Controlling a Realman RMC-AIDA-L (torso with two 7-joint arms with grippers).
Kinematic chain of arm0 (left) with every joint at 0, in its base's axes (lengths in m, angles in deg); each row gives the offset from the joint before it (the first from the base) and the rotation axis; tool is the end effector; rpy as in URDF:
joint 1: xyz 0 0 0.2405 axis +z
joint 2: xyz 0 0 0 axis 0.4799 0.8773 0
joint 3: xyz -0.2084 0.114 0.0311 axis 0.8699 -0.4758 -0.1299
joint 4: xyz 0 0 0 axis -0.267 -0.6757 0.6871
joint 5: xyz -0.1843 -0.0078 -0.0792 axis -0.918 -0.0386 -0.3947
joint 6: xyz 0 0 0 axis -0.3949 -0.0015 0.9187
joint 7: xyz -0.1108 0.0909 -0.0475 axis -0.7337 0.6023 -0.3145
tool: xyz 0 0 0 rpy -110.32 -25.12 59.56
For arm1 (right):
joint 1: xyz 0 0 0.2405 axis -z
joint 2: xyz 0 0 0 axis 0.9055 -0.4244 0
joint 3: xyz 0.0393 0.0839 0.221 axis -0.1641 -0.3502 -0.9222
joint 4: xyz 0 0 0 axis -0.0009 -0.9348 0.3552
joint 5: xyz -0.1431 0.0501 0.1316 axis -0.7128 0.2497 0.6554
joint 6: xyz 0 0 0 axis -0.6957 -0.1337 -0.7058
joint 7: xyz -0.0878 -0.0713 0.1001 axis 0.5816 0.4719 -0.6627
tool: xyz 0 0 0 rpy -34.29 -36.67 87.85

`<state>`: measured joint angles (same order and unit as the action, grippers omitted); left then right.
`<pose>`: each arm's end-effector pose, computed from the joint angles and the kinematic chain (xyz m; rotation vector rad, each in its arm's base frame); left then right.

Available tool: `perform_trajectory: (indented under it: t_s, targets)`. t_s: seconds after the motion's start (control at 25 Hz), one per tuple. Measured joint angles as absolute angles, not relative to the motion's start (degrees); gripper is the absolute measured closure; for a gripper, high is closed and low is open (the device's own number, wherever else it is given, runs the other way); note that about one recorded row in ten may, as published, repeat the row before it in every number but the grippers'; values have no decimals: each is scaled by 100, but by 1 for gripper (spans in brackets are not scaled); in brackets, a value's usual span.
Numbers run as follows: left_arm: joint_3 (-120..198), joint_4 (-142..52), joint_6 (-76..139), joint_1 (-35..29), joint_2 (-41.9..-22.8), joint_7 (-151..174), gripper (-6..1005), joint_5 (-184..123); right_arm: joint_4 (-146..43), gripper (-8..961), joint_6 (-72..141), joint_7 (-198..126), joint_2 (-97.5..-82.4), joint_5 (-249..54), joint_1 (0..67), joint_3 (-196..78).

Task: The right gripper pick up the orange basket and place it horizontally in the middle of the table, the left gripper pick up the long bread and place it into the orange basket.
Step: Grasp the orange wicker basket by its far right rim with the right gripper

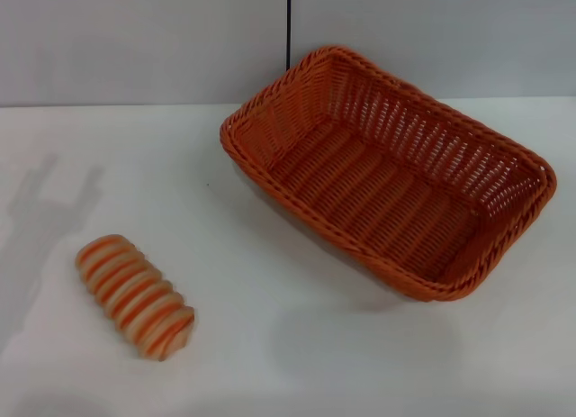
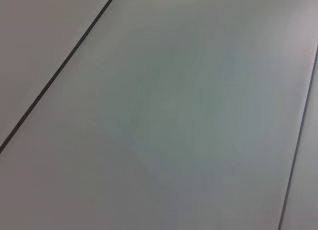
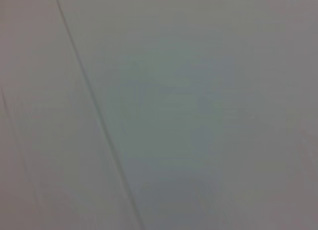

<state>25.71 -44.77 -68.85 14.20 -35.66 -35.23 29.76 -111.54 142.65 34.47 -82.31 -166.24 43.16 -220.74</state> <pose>-0.2999 0.2270 0.0578 -1.5094 -0.5712 -1.4621 0.2325 0.3094 0.2298 -2.1723 0.6931 1.2362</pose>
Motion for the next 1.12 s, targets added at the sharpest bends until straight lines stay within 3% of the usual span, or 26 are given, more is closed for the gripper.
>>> perform_trajectory:
  t_s: [0.12, 0.32, 0.56, 0.72, 1.12]
  targets:
    - [2568, -4501, -6921, 1474, -3570, -3495, 204, 3015, -11857, 461, 14493, 2713, -7925, -18316, 3825, -21681]
    - [2557, -4470, -6883, 1486, -3577, -3468, 203, 3021, -12080, 461, 14717, 2549, -7762, -19557, 3318, -20963]
    - [2524, -4454, -6867, 1492, -3588, -3468, 203, 3026, -11915, 461, 14772, 2488, -7750, -20522, 2814, -20096]
    - [2489, -4427, -6861, 1528, -3595, -3468, 204, 3026, -11499, 461, 14472, 2576, -7844, -21086, 2465, -19793]
    - [2479, -4399, -6797, 1585, -3593, -3468, 204, 3023, -10677, 462, 13686, 2737, -7918, -21307, 2292, -19285]
